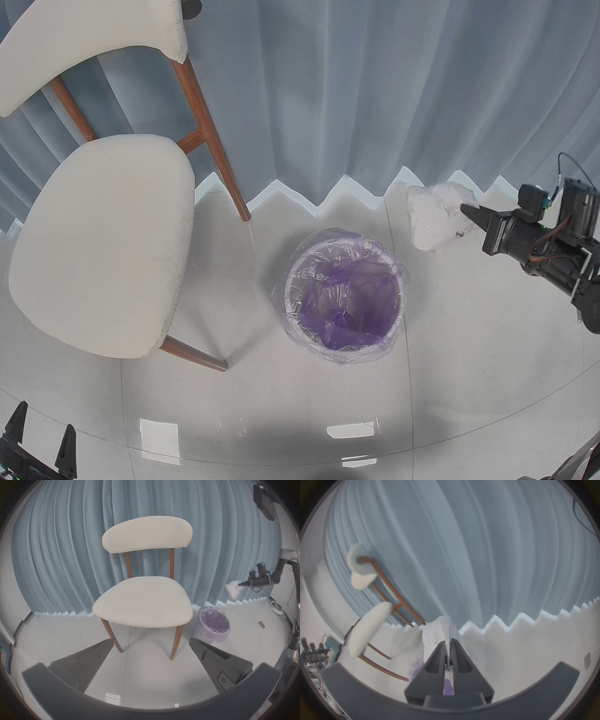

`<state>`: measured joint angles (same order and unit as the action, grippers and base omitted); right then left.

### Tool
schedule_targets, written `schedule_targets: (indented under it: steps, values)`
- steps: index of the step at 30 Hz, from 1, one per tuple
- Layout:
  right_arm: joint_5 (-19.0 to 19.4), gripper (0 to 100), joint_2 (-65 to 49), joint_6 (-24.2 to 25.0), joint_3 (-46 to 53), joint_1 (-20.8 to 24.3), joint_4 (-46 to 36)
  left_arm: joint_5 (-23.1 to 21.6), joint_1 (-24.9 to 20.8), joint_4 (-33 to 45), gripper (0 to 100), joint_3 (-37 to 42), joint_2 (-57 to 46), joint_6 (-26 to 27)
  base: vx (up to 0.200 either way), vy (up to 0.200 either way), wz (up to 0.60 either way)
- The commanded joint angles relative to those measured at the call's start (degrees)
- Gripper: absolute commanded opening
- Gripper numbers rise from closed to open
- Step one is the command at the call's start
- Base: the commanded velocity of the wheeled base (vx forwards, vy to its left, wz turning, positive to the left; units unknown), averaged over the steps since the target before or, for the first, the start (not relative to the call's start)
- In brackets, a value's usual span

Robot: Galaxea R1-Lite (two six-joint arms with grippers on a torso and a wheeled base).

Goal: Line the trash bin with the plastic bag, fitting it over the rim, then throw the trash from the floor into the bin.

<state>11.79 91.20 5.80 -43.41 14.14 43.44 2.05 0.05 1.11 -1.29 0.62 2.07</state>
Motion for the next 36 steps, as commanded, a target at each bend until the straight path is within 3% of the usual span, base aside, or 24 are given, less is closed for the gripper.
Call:
schedule_targets:
  steps: [1,6,10,16,21,27,36]
  values:
    - [0.1,0,-9.5,0.3,4.1,9.5,-3.6,-1.8,0.0,-0.1,100,0.1,-0.5,0.1,0.000,0.000,0.00]
    - [0.1,0,-5.0,0.5,6.4,11.2,-2.9,-0.6,0.1,-3.4,100,1.3,-0.6,-0.1,0.000,0.000,0.00]
    - [0.1,0,0.8,0.6,6.2,12.2,0.0,4.7,0.1,-4.4,100,1.3,-0.6,1.8,0.000,0.000,0.00]
    - [0.0,0,9.3,-0.4,4.6,12.6,2.5,4.3,0.0,-4.3,100,1.3,-0.6,2.6,0.000,0.000,0.00]
    - [0.0,0,20.5,-4.1,3.3,12.9,5.5,2.9,0.0,-4.1,100,1.3,-0.5,-2.0,0.000,0.000,0.00]
    - [0.0,0,32.1,-4.2,-2.7,11.7,13.0,2.6,0.0,-4.0,100,1.3,-0.5,-1.5,0.000,0.000,0.00]
    - [0.1,0,39.4,-4.2,-10.6,11.6,14.2,2.5,0.0,-4.0,100,1.3,-0.6,-1.7,0.000,0.000,0.00]
